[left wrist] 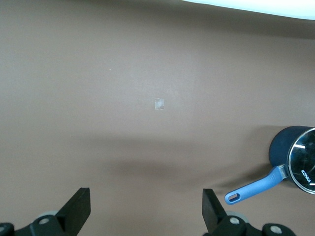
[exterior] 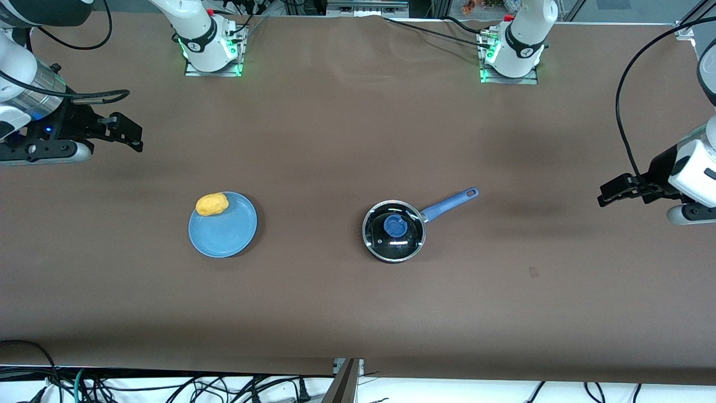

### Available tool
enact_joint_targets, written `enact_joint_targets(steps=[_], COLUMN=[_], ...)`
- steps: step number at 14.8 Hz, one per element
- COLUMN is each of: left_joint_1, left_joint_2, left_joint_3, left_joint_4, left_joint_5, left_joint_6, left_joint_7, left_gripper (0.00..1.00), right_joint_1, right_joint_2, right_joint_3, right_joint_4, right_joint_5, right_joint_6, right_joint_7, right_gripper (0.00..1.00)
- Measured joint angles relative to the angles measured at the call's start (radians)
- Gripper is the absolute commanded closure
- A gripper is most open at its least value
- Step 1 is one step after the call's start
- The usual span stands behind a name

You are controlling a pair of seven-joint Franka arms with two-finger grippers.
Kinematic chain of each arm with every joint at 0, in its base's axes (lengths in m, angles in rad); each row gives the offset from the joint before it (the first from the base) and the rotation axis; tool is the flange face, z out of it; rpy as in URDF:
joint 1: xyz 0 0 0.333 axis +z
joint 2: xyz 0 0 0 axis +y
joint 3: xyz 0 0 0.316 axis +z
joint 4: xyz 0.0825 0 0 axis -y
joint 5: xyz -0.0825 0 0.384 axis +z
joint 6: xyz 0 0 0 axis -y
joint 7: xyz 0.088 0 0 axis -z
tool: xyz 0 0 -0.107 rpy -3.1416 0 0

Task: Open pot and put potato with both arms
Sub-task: 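Move the left gripper toward the glass lid on the black saucepan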

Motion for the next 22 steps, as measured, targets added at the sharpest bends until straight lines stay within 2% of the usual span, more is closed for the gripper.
enact_joint_targets(steps=[7, 17, 20, 22], left_joint_1=[-0.014, -0.207, -0.283, -0.357], left_joint_2=[0.030, 0.121, 0.170, 0.220], left_joint_3=[-0.003, -0.006, -0.006, -0.006], left_joint_4=[0.031, 0.033, 0.033, 0.033], left_joint_5=[0.000, 0.000, 0.004, 0.053], left_joint_6=[-0.017, -0.015, 0.048, 0.104], left_joint_7=[-0.025, -0.450, -0.650, -0.800], left_gripper=[0.00, 0.00, 0.00, 0.00], right_joint_1=[-0.001, -0.002, -0.002, -0.002], right_joint_2=[0.000, 0.000, 0.000, 0.000], right_joint_3=[0.000, 0.000, 0.000, 0.000], right_joint_4=[0.000, 0.000, 0.000, 0.000], right_joint_5=[0.000, 0.000, 0.000, 0.000], right_joint_6=[0.000, 0.000, 0.000, 0.000], right_joint_7=[0.000, 0.000, 0.000, 0.000], right_gripper=[0.00, 0.00, 0.00, 0.00])
